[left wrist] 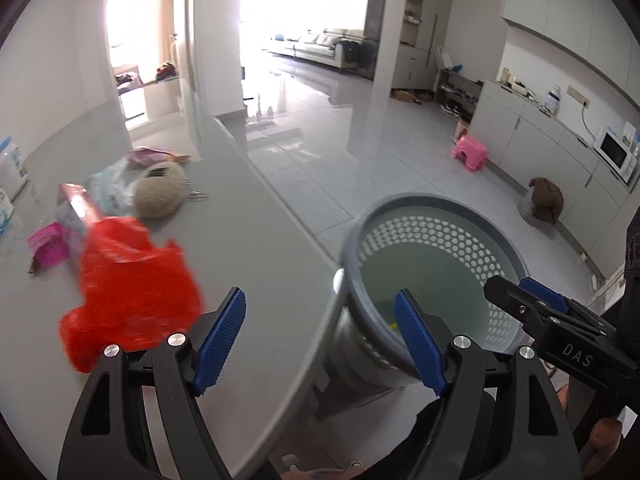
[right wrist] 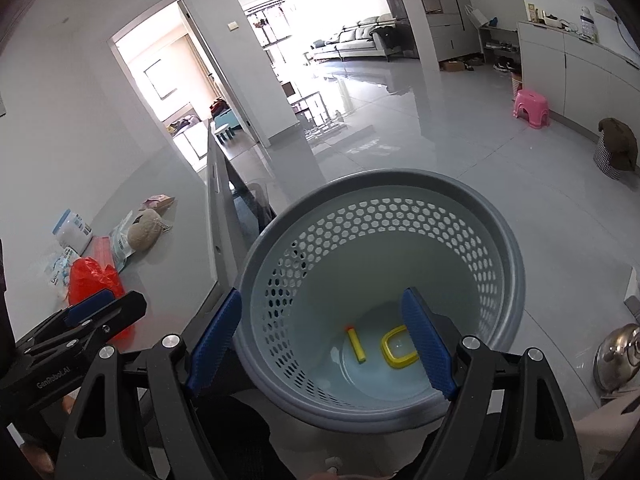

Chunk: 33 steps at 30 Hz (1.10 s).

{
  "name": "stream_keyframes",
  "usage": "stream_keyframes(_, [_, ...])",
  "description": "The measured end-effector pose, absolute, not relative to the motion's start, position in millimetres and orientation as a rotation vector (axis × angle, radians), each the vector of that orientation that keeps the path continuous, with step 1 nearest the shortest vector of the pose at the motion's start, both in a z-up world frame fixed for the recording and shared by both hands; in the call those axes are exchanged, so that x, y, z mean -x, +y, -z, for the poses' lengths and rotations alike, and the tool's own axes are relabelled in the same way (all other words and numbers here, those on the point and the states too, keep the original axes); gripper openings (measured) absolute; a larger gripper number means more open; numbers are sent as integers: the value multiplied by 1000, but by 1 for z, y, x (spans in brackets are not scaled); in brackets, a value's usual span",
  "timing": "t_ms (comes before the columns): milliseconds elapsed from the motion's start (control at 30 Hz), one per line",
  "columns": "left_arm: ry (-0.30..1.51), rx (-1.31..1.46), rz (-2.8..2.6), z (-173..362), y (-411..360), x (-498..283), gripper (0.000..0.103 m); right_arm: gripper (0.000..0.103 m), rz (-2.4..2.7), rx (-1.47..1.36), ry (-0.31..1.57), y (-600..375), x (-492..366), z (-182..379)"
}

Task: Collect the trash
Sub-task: 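Return the left tool to the table and grasp the red plastic bag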

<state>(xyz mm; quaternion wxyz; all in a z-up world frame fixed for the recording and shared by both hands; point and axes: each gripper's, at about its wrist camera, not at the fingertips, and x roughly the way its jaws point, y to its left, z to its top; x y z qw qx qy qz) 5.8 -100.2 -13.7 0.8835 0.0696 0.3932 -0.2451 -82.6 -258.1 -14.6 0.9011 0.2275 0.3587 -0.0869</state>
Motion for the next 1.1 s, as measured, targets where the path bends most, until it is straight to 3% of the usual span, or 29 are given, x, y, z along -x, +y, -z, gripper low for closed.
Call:
stream_keyframes(400, [784,-63,273,0,2,-16,79,78,32,-395,758,-196,50,6])
stream_keyframes(667, [821,-70,209,20,47,-28,79,78,4,-362,772,-172,43,6])
stream_keyframes(1100, [875,-59,270,49,47,-50,79,78,5,-350,780,-168,46,0])
